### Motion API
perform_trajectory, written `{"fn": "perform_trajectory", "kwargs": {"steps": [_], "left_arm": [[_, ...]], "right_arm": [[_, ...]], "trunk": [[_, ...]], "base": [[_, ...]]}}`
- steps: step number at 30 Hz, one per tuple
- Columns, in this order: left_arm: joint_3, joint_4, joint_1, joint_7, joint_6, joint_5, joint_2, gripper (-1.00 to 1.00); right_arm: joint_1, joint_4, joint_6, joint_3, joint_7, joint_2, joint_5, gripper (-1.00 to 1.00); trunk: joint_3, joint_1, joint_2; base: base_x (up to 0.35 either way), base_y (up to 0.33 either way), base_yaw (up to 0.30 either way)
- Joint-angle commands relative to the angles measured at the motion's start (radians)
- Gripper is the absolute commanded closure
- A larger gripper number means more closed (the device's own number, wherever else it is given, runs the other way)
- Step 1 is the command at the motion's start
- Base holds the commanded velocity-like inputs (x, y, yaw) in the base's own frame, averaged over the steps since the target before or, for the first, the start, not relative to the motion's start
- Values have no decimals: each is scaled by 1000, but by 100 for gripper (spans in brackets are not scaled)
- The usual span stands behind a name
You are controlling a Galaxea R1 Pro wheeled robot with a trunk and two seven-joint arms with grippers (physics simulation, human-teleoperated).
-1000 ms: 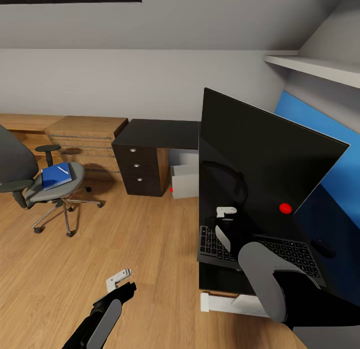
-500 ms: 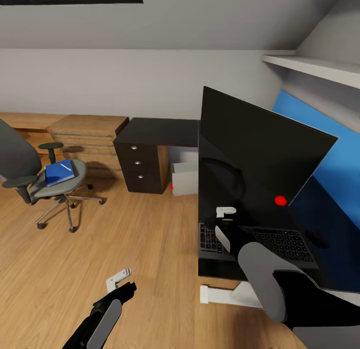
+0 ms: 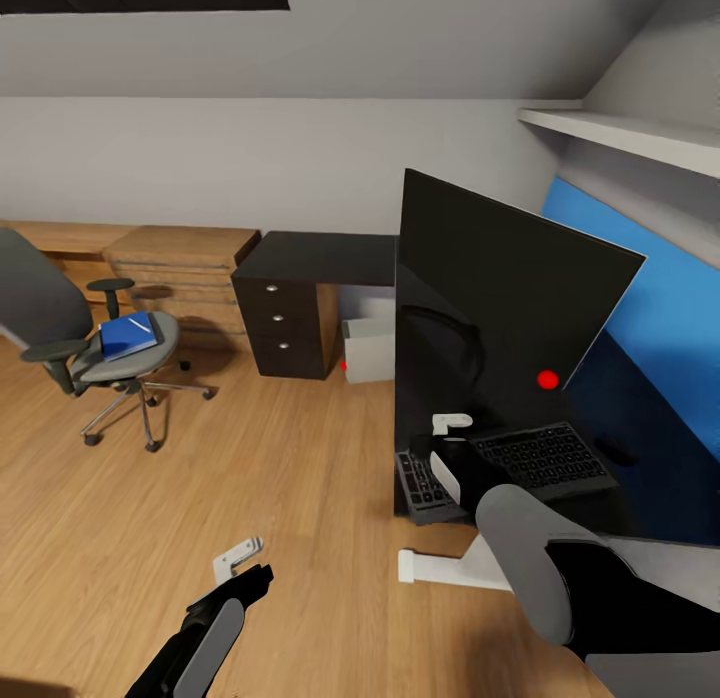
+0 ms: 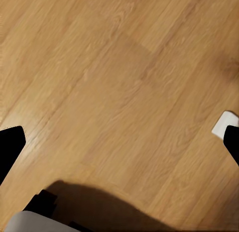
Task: In the bedroom, organize the workspace by keeping the computer under the desk, ensuring the monitor is on the desk, placing the keyboard on the desk next to the monitor, placing the mouse on the desk next to the keyboard, moving the folder from the swivel chair onto the desk next to the mouse, stacking the notebook on top of the folder with the pen on top of the notebook, and positioning the swivel chair next to the desk.
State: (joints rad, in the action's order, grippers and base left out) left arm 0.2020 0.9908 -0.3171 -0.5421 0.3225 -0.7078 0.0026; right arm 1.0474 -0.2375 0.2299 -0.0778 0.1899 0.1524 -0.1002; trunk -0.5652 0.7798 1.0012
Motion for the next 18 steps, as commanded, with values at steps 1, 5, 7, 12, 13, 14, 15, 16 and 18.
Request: {"fn": "perform_trajectory", "kwargs": {"steps": [1, 5, 7, 12, 13, 14, 15, 16, 18], "left_arm": [[2, 2, -1, -8, 3, -6, 0, -100], [2, 2, -1, -7, 3, -6, 0, -100], [2, 2, 0, -7, 3, -5, 0, -100], [2, 2, 0, -7, 3, -4, 0, -100], [2, 2, 0, -7, 3, -4, 0, -100], [2, 2, 0, -7, 3, -4, 0, -100], [2, 2, 0, -7, 3, -4, 0, -100], [2, 2, 0, -7, 3, -4, 0, -100], [1, 2, -1, -7, 3, -5, 0, -100]], "right_arm": [[0, -2, 6, -8, 0, 1, -10, -100], [0, -2, 5, -8, 1, 1, -10, -100], [0, -2, 5, -8, 0, 1, -10, -100], [0, -2, 4, -8, 0, 1, -10, -100], [0, -2, 4, -8, 0, 1, -10, -100], [0, -2, 4, -8, 0, 1, -10, -100], [0, -2, 3, -9, 0, 1, -10, -100], [0, -2, 3, -9, 0, 1, -10, -100], [0, -2, 2, -9, -2, 0, -8, -100]], "trunk": [[-1, 0, 1], [-1, 0, 1], [-1, 0, 1], [-1, 0, 1], [-1, 0, 1], [-1, 0, 1], [-1, 0, 1], [-1, 0, 1], [-1, 0, 1]], "base": [[-110, 0, 0], [-27, 0, 0], [-110, 0, 0], [-122, 0, 0], [-31, 0, 0], [-25, 0, 0], [-13, 0, 0], [-28, 0, 0], [-96, 0, 0]]}}
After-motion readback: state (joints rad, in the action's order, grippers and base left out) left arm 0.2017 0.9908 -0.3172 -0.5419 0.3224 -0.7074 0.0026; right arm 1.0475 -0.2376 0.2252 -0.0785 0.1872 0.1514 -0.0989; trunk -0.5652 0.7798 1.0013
